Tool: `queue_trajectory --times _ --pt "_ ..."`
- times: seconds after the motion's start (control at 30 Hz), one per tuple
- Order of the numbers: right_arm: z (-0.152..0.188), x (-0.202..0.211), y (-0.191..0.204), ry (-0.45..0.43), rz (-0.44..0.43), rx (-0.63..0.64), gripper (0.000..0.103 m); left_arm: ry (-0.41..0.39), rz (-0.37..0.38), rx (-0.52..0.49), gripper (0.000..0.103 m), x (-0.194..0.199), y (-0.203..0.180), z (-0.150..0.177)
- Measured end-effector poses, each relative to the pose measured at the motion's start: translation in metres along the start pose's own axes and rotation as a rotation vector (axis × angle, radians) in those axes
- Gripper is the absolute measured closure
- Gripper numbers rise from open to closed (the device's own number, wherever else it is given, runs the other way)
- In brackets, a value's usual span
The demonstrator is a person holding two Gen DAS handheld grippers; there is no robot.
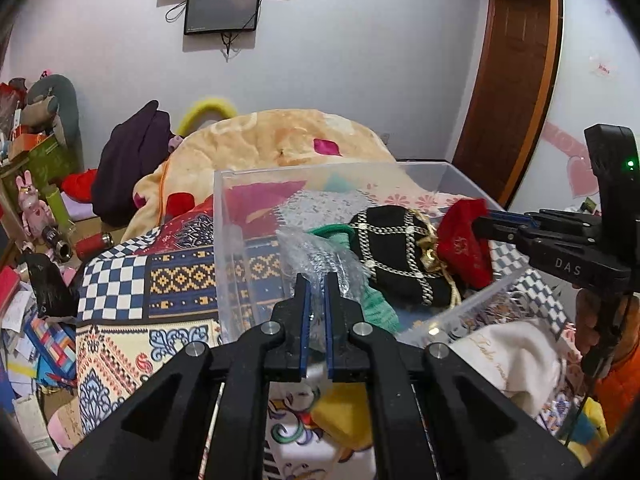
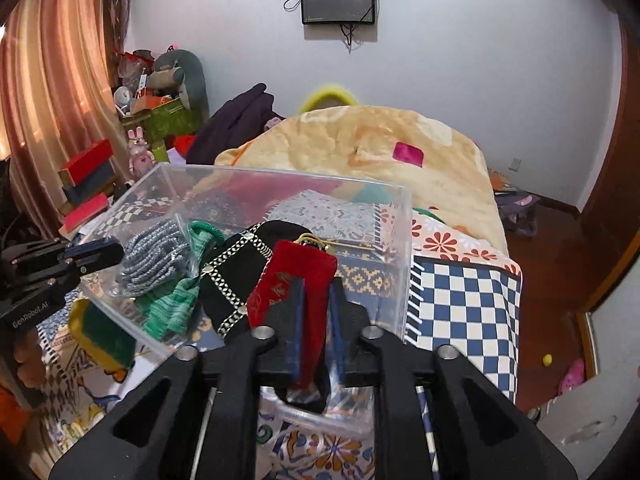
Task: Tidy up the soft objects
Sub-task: 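Lower scrubber and red pouch into the clear box and release both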
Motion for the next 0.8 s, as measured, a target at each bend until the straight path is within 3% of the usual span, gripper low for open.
queue_trajectory --times 0.1,0.27,0.33,0.47,0.57,0.67,0.8 --pt "0.003 0.010 0.001 -0.027 0.003 -0.007 0.057 -0.007 0.028 0.009 0.096 0.009 -0.002 0.003" --pt "0.006 0.027 0.010 -0.075 0.020 0.015 0.052 -0.044 0.025 0.000 0.084 0.026 -0.007 0.007" --pt "0.007 0.035 0.014 -0.103 0.021 0.021 0.043 -0.069 0.031 0.002 0.078 0.036 -0.009 0.008" --pt "0.009 0.054 0.022 -0.163 0.012 0.030 0.036 -0.123 0.016 0.008 0.057 0.055 -0.011 0.008" --pt "0.013 0.065 0.030 -0.199 0.012 0.035 0.021 -0.164 -0.009 0.004 0.040 0.068 -0.015 0.010" --pt "0.019 0.075 0.039 -0.240 0.020 0.048 0.018 -0.188 -0.010 -0.012 0.037 0.076 -0.020 0.016" --pt "0.028 0.074 0.045 -0.250 0.010 0.043 0.007 -0.201 -0.034 -0.016 0.020 0.075 -0.024 0.028"
Point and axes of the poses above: each gripper's, at about its wrist camera, not at the fingertips, and x roughly against the way its jaws point, y to its left, z to its underside, the point moved 1 cm from there along -x, roughly the way its jaws point, and after that the axes turned 12 degrees about y, right-handed, at the moved point
